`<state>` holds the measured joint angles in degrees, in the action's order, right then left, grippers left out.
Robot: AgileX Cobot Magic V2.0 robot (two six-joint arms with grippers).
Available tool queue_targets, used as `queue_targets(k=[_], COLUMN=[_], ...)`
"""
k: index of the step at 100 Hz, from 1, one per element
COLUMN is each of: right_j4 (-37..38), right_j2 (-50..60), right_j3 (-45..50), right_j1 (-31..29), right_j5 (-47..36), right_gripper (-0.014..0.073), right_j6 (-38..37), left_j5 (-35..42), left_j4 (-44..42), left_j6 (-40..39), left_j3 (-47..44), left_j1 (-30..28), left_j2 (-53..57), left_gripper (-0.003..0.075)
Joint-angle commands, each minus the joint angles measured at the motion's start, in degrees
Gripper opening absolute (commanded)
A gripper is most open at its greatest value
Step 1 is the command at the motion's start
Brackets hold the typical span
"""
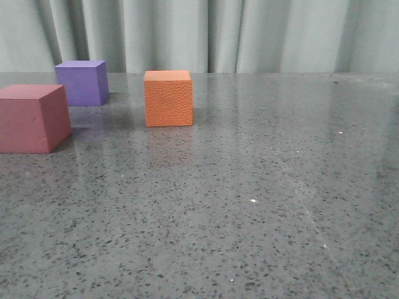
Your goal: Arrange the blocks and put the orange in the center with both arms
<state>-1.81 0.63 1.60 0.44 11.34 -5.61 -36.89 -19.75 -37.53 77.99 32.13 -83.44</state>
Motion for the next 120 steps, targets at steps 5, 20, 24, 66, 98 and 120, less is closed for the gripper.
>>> queue_targets(k=[5, 20, 24, 66, 98, 120], right_j4=[-0.21, -0.21, -0.21, -0.21, -0.21, -0.21], right_j2=[1.19, 1.19, 1.19, 1.19, 1.19, 1.19], right_j3=[-0.81, -0.81, -0.81, -0.81, -0.81, -0.81], right_j1=[-0.2, -0.2, -0.2, -0.2, -0.2, -0.2], right_j5=[-4.91, -4.91, -4.91, -4.91, -4.91, -4.91], right_gripper=[-0.0067, -0.0067, -0.0067, -0.0067, -0.0067, -0.0067], right_j6=[0.52, 0.52, 0.52, 0.52, 0.52, 0.52], left_j5=[-1.86, -3.21, -3.6, -2.89, -4.13, -6.19], left_j4=[-10.87, -12.83, -12.51, -13.05, -12.82, -12.64], left_j6=[-11.71, -15.4, -15.53, -15.41, -17.15, -17.42], left_j3=[7.82, 13.25, 14.13, 15.02, 15.02, 15.02], left_j1=[4.3, 6.15, 6.4, 7.22, 8.44, 8.58], left_j2=[-5.4, -11.42, -12.69, -14.68, -16.13, -19.03], left_gripper=[0.0609, 0.0609, 0.0609, 0.0609, 0.0609, 0.0609])
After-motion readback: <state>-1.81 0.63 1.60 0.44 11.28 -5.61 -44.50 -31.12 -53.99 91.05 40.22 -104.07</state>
